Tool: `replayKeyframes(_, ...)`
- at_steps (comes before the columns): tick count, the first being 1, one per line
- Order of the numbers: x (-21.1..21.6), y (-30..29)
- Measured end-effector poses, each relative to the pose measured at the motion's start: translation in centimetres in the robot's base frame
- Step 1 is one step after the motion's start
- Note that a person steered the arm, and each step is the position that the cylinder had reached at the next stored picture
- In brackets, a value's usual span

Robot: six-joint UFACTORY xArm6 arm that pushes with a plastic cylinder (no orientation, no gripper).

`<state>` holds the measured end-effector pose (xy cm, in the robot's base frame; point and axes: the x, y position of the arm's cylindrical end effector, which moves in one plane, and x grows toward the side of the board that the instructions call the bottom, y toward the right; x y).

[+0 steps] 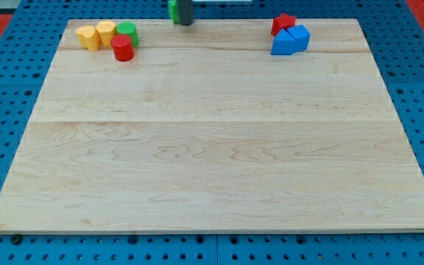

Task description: Push the green circle along with the red circle towards down

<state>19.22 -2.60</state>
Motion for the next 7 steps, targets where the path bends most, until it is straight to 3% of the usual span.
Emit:
replayKeyframes(1,1.9,1.4)
replayKeyframes(2,0.0,-4.3)
replayKeyframes(5,0.3,-14.7)
replayKeyframes(7,4.8,-11.7)
